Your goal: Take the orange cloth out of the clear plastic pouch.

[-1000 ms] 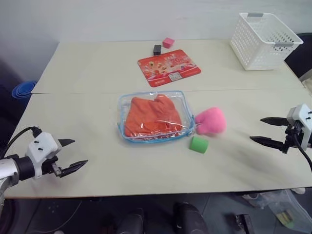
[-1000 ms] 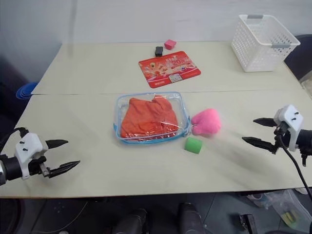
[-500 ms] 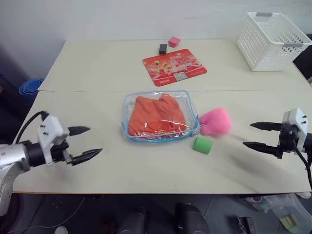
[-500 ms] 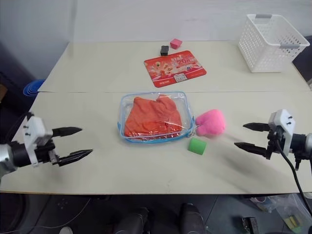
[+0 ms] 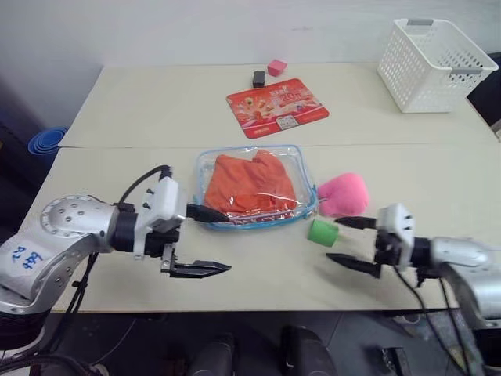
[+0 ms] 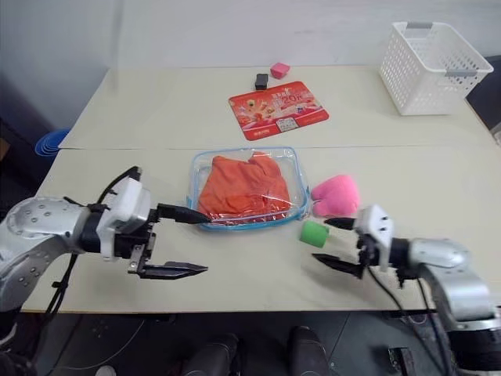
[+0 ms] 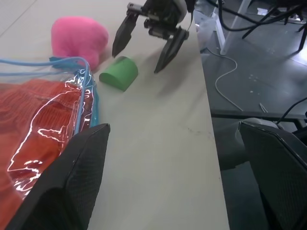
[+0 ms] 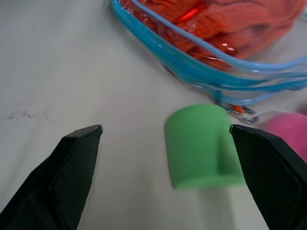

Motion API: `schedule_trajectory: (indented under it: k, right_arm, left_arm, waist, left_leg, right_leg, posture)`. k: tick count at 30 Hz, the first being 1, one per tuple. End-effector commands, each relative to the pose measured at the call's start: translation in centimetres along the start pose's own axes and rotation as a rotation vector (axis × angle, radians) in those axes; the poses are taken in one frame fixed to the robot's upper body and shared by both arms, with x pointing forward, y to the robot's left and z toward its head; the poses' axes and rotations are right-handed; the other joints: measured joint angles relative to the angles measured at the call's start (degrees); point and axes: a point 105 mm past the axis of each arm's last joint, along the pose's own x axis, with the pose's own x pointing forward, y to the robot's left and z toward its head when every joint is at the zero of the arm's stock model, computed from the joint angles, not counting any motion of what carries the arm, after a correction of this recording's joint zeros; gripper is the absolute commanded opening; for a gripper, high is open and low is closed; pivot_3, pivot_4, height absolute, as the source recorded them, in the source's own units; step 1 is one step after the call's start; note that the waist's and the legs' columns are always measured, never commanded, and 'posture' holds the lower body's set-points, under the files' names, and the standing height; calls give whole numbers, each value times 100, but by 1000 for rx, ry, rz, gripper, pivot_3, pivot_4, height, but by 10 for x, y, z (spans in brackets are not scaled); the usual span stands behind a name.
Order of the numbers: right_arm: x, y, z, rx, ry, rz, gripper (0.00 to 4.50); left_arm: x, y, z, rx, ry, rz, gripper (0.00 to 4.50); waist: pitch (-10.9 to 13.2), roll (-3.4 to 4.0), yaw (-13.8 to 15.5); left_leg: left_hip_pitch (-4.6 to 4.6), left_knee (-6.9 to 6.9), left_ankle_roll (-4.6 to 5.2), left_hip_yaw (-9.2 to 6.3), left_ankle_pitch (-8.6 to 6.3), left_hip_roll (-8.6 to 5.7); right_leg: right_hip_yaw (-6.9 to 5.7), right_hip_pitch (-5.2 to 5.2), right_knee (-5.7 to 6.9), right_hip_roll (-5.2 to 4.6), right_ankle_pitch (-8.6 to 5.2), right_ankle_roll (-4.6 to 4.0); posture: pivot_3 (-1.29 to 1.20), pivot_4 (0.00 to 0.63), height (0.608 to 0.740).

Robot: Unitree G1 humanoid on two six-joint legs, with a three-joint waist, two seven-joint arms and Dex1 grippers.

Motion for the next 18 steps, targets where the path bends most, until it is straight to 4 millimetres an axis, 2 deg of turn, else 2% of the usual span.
schedule_trajectory:
  k: [1,6,13,16,18]
  right_arm:
    - [12,-4,7,-34,-9,-61,4458]
    - [25,-20,6,-18,-15,-156,4458]
    - [18,-23,-1,-22,30,-159,4458]
    - [15,-20,-7,-26,57,-139,3909]
    - [13,-19,-8,-19,64,-136,3205]
  left_arm:
    - [1,2,4,26,-8,-2,4500]
    - [3,4,4,40,-6,-1,4500]
    - [1,8,3,53,-9,20,4500]
    - [2,10,3,63,-10,24,4500]
    - [2,11,3,67,-12,26,4500]
  waist:
    - [0,-2,-3]
    - [2,-8,-9]
    - [3,-8,7]
    - [3,-8,7]
    - [3,-8,7]
  left_leg:
    - [-2,1,0,0,0,-4]
    - [-10,1,-2,0,2,-12]
    - [-14,0,-1,0,2,-14]
    - [-14,0,-1,0,2,-13]
    - [-14,0,-1,0,2,-13]
  right_leg:
    - [5,-7,4,0,0,0]
    - [27,-41,12,4,0,0]
    - [29,-44,18,6,-1,-1]
    - [29,-45,18,6,-1,-1]
    - [29,-45,19,6,-1,-1]
  posture:
    - [0,150,740]
    - [0,150,740]
    - [0,150,740]
    - [0,150,740]
    - [0,150,740]
